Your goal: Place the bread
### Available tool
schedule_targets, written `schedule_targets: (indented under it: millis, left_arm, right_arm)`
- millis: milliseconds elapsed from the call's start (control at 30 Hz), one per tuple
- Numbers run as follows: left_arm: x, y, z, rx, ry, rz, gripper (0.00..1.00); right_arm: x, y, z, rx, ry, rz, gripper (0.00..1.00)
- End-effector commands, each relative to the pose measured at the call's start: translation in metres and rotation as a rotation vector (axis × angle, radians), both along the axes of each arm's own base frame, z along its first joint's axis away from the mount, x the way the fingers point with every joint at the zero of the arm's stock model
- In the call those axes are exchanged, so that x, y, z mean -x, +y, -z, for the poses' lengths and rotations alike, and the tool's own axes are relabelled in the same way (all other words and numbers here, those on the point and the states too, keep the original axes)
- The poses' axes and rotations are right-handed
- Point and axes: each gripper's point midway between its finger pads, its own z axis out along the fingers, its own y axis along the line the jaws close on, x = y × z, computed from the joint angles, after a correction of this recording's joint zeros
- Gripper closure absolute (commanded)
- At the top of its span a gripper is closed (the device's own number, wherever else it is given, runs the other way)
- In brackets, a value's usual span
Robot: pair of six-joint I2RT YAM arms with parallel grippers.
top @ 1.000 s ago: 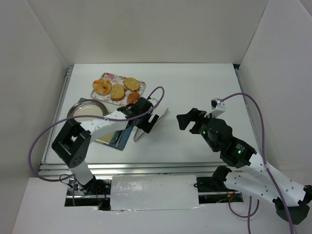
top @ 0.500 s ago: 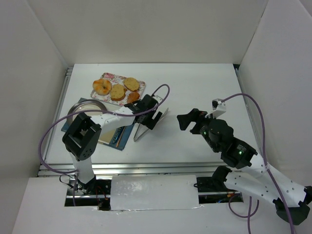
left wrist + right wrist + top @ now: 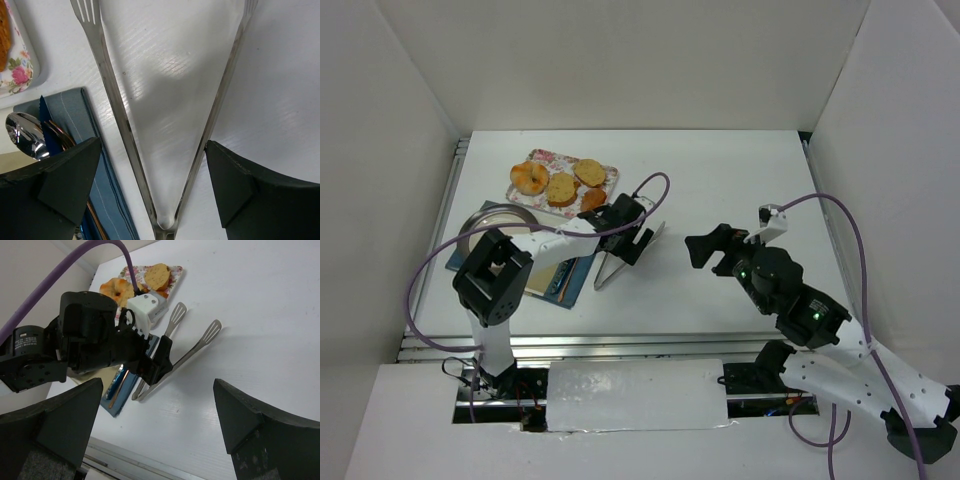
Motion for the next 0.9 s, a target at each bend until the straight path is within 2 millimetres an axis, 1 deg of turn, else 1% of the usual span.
schedule_targets:
  millis: [0, 167, 300, 567, 733, 800, 867]
  left_arm:
    - [-0.008, -0.003, 0.007, 0.020, 0.011, -0.005, 0.00]
    - [-0.006, -0.003, 0.016, 0.028, 0.035, 0.006, 0.00]
    - [-0.007, 0.001, 0.022, 0.022, 0.045, -0.006, 0.00]
    - [-0.009, 0.001, 0.028, 0.045, 0.073, 0.009, 0.01]
    - [-0.007, 0.002, 0.030, 0.051, 0.084, 0.015, 0.04]
    - [-0.006, 0.001, 0.030, 0.058, 0.087, 0.020, 0.09]
    - [-0.006, 0.001, 0.033, 0.054, 0.096, 0.023, 0.11]
  right_arm:
    - [0.000, -0.001, -0.004, -0.012, -0.014, 0.010, 0.00]
    - [0.001, -0.002, -0.006, -0.019, -0.020, 0.009, 0.00]
    - [0.001, -0.003, -0.005, -0.019, -0.020, 0.009, 0.00]
    - [0.001, -0.003, -0.006, -0.020, -0.020, 0.009, 0.00]
    - [0.002, -0.003, -0.006, -0.021, -0.022, 0.007, 0.00]
    - [0.001, -0.003, -0.006, -0.023, -0.022, 0.009, 0.00]
    - [0.002, -0.004, -0.006, -0.021, -0.022, 0.009, 0.00]
